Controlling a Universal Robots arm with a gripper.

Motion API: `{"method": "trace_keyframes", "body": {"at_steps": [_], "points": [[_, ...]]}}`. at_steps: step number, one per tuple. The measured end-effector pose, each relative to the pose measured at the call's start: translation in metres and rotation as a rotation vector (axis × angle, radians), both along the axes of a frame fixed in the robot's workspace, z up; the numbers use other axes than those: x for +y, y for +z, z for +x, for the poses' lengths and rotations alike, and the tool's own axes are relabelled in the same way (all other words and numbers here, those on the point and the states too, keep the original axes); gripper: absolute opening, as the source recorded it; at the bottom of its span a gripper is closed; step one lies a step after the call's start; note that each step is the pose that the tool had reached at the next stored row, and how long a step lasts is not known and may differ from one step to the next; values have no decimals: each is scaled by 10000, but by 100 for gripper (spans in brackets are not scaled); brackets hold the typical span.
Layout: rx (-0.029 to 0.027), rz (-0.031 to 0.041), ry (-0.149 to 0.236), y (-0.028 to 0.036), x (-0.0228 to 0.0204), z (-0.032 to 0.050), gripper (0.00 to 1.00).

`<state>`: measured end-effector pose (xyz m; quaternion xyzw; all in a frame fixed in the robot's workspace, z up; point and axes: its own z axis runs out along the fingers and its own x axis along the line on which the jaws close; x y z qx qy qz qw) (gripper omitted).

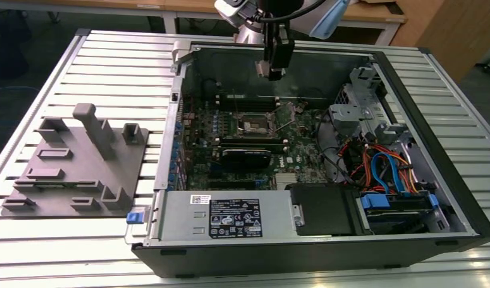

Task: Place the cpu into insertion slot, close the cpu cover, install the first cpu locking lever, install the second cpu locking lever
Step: 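Place the cpu into insertion slot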

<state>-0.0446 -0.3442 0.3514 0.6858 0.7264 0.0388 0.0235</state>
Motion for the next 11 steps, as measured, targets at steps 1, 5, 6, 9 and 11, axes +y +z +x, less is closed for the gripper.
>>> {"method": "trace_keyframes", "body": {"at_steps": [1,5,6,9,11], "points": [[1,-1,0,-1,0,0,54],[0,0,0,-13,0,0,54],[0,0,0,-17,0,0,54],[0,-1,0,-30,0,0,54],[0,0,0,-35,0,0,54]]}}
